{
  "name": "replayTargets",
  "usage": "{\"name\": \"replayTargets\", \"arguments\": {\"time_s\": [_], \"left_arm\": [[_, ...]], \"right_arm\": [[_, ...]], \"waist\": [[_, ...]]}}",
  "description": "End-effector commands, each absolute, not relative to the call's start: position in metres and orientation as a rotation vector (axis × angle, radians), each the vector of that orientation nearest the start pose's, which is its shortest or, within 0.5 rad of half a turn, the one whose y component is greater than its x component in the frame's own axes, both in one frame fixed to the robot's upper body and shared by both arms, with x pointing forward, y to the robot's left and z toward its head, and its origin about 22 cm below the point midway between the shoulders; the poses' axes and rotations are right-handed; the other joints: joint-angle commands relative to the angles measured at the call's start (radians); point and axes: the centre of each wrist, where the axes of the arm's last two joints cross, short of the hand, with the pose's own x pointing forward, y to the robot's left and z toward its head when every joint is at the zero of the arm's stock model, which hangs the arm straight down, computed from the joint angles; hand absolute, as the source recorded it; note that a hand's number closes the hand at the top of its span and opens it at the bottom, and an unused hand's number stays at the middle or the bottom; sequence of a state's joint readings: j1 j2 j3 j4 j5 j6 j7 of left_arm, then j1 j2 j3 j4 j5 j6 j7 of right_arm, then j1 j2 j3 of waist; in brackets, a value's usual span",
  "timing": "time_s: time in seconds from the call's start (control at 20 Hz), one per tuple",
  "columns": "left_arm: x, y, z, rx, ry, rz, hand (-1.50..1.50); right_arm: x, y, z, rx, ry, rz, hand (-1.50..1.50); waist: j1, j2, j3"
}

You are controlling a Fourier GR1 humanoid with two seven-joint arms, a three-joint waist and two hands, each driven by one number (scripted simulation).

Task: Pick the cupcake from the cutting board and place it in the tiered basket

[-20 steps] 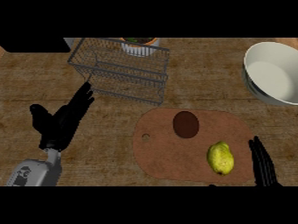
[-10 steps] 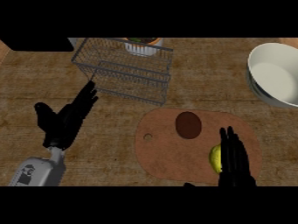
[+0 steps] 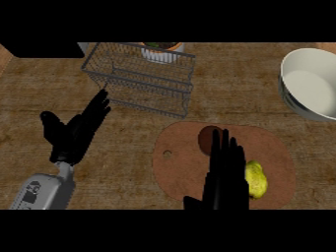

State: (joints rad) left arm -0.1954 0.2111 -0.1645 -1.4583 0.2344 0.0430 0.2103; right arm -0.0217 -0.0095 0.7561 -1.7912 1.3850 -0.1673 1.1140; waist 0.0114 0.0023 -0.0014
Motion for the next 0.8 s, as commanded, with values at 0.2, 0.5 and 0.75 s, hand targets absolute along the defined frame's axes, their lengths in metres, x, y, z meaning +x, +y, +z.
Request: {"name": "replayTargets", "arguments": {"time_s": [0.2, 0.5, 0.75], "left_arm": [[0.277, 0.226, 0.016, -0.11, -1.394, -0.14, 0.0], [0.277, 0.236, 0.015, -0.099, -1.381, -0.157, 0.0], [0.291, 0.225, 0.011, -0.107, -1.391, -0.131, 0.0]], "right_arm": [[0.199, -0.054, 0.039, -1.122, -1.032, 0.564, -1.5], [0.19, -0.047, 0.03, -1.181, -1.01, 0.534, -1.5], [0.191, -0.075, 0.018, -1.202, -1.009, 0.517, -1.5]], "waist": [[-0.005, -0.001, 0.001], [-0.007, -0.002, 0.001], [-0.022, -0.002, 0.001]]}}
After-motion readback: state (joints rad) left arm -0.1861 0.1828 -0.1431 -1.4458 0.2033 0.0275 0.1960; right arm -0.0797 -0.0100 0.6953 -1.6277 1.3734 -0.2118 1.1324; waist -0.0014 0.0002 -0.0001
